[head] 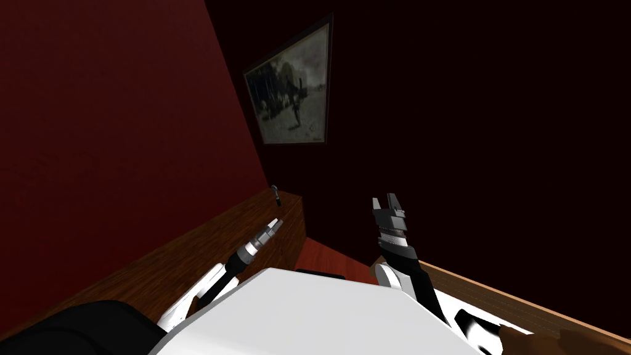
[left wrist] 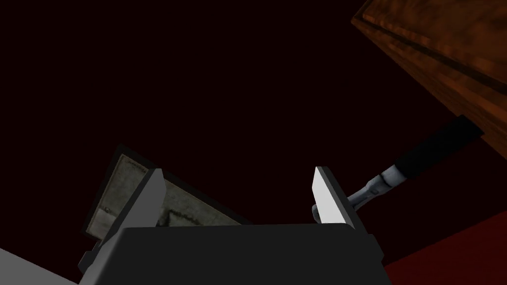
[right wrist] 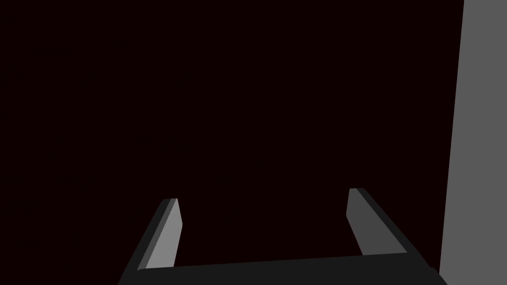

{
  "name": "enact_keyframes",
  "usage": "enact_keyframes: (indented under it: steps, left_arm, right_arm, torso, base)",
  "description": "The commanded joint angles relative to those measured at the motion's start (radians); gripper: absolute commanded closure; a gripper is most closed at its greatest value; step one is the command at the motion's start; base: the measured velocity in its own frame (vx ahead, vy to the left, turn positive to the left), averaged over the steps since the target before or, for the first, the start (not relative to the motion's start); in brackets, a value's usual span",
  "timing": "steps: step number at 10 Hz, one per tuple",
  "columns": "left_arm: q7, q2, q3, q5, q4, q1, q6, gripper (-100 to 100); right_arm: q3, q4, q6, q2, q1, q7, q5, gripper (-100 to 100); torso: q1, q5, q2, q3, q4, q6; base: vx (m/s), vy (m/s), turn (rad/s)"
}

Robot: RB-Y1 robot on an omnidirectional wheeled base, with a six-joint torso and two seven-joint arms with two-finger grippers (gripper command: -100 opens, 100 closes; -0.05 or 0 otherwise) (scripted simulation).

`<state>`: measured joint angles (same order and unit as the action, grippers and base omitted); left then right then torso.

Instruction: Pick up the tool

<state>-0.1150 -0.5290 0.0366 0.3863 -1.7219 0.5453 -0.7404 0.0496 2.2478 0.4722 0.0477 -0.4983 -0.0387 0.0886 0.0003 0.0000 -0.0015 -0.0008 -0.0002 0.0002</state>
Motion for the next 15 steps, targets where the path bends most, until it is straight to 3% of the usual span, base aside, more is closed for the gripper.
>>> enact_keyframes:
  steps: [1,2,6,7,9,10,12,13,15]
  left_arm:
    - [-0.015,-0.04,0.022,0.011,0.047,0.0,-0.021,-100]
    - [-0.015,-0.04,0.022,0.011,0.047,0.0,-0.021,-100]
    - [-0.076,-0.156,0.096,0.036,0.192,-0.029,-0.088,-100]
    - [-0.076,-0.157,0.096,0.036,0.204,-0.029,-0.088,-100]
    - [-0.106,-0.211,0.133,0.043,0.265,-0.046,-0.118,-100]
    - [-0.106,-0.211,0.133,0.043,0.274,-0.046,-0.118,-100]
    - [-0.136,-0.26,0.167,0.046,0.328,-0.063,-0.144,-100]
    - [-0.136,-0.26,0.167,0.046,0.335,-0.063,-0.144,-100]
    - [-0.162,-0.301,0.197,0.047,0.388,-0.081,-0.168,-100]
  right_arm:
    - [0.0,0.0,0.0,0.0,0.0,0.0,0.0,0]
    - [0.0,0.0,0.0,0.0,0.0,0.0,0.0,0]
    - [0.0,0.0,0.0,0.0,0.0,0.0,0.0,0]
    - [0.0,0.0,0.0,0.0,0.0,0.0,0.0,0]
    - [0.0,0.0,0.0,0.0,0.0,0.0,0.0,0]
    - [0.0,0.0,0.0,0.0,0.0,0.0,0.0,0]
    - [0.0,0.0,0.0,0.0,0.0,0.0,0.0,0]
    - [0.0,0.0,0.0,0.0,0.0,0.0,0.0,0]
    - [0.0,0.0,0.0,0.0,0.0,0.0,0.0,0]
  torso:
    - [0.0,0.0,0.0,0.0,0.0,0.0]
    - [0.0,0.0,0.0,0.0,0.0,0.0]
    - [0.0,0.0,-0.002,-0.001,0.0,0.0]
    - [0.001,0.0,-0.003,-0.002,-0.001,0.0]
    - [0.0,0.0,-0.002,-0.001,0.0,0.0]
    - [0.001,0.0,-0.003,-0.002,-0.001,0.0]
    - [0.0,0.0,-0.003,-0.001,0.0,0.0]
    - [0.001,0.0,-0.004,-0.002,-0.001,0.0]
    - [0.0,0.0,-0.002,-0.001,0.0,0.0]
  base:
    - [0.02,0.003,-0.033]
    - [0.017,0.003,-0.015]
    - [0.048,0.004,-0.064]
    - [0.053,0.008,-0.017]
    - [0.054,0.01,-0.079]
    - [0.048,0.015,-0.023]
    - [0.07,0.015,-0.064]
    - [0.059,0.009,-0.045]
    - [0.05,0.013,-0.088]
